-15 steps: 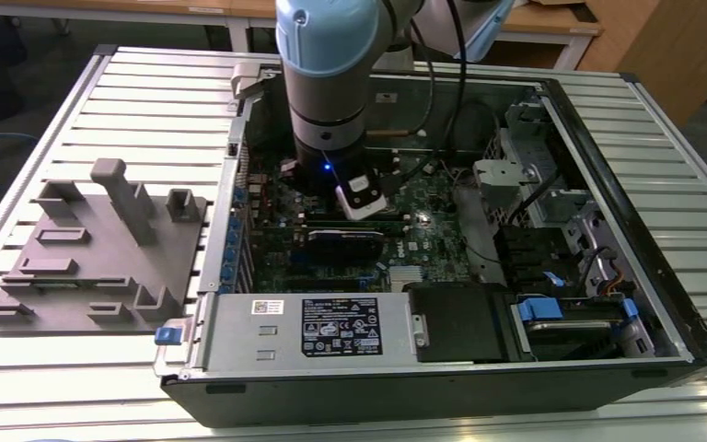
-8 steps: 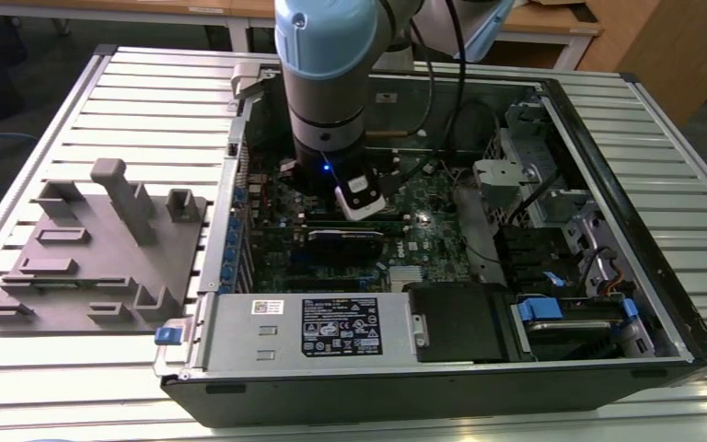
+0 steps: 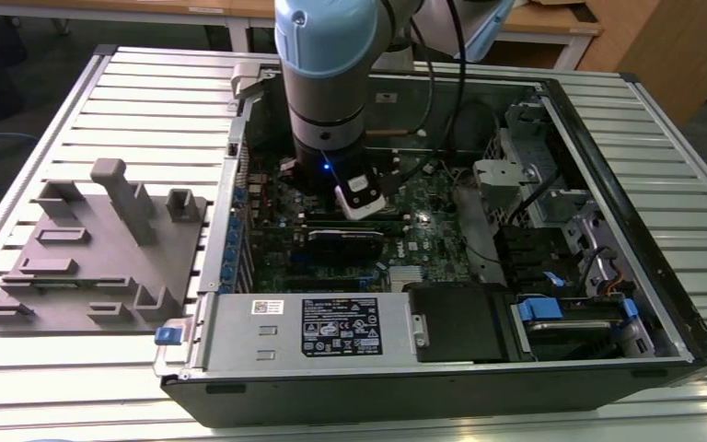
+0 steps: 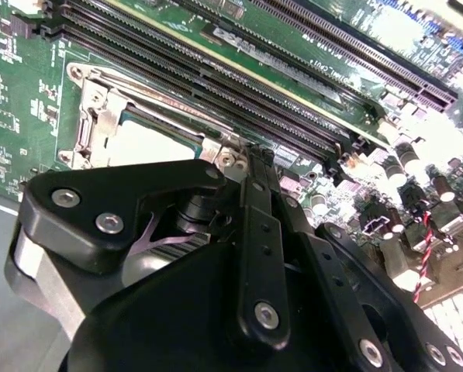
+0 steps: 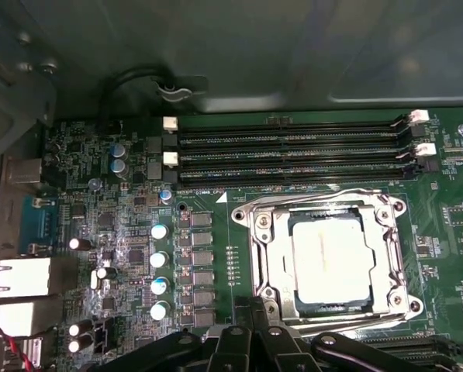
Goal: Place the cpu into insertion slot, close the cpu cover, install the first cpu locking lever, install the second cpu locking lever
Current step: 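Install the second cpu locking lever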
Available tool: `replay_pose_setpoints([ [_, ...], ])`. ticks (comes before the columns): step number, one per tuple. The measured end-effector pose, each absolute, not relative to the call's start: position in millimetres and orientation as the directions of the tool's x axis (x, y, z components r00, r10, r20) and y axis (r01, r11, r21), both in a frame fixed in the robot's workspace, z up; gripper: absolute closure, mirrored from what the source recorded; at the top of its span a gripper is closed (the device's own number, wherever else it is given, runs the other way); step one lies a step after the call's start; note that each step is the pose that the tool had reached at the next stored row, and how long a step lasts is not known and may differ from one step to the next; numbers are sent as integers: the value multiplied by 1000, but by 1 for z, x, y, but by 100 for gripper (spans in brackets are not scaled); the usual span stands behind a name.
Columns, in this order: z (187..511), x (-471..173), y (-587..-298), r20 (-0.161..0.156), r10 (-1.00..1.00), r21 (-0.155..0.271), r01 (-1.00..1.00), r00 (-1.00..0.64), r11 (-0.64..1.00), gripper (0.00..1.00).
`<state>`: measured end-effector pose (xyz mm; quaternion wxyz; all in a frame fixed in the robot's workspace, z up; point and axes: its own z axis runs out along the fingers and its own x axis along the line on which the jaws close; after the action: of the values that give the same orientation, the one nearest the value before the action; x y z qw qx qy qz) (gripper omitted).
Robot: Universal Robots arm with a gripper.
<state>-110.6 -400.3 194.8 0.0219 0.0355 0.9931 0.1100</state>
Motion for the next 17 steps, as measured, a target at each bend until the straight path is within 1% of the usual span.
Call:
replay_pose_setpoints([
  [9,211,-111,-400,-36,75,220,66,-997,973,90],
  [17,211,-105,-398,-36,75,219,66,-997,974,90],
])
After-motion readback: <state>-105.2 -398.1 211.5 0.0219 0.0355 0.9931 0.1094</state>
